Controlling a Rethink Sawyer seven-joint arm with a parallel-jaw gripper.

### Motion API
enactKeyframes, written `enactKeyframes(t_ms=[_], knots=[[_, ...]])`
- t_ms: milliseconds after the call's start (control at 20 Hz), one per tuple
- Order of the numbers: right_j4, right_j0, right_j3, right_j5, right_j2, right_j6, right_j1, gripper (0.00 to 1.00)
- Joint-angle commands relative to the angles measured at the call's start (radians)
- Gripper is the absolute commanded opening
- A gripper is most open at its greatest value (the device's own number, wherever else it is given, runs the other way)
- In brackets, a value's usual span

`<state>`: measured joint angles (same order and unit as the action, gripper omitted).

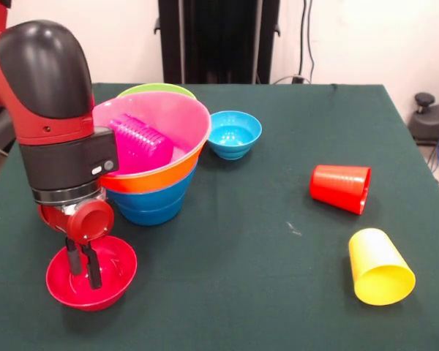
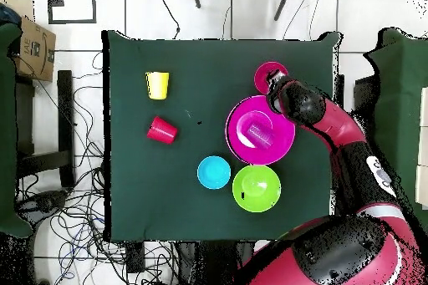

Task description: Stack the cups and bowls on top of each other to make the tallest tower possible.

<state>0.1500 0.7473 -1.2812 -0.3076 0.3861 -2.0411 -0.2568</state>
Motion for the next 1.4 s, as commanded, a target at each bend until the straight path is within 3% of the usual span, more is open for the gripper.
enactKeyframes(t_ms=[50,800,1400], knots=[[0.009,0.002,0.036,-0.110,0.061,0.057,0.006,1.00],[-0.026,0.069,-0.073,-0.337,0.102,0.083,-0.159,1.00],[0.031,0.120,-0.102,-0.257,0.150,0.110,-0.111,1.00]])
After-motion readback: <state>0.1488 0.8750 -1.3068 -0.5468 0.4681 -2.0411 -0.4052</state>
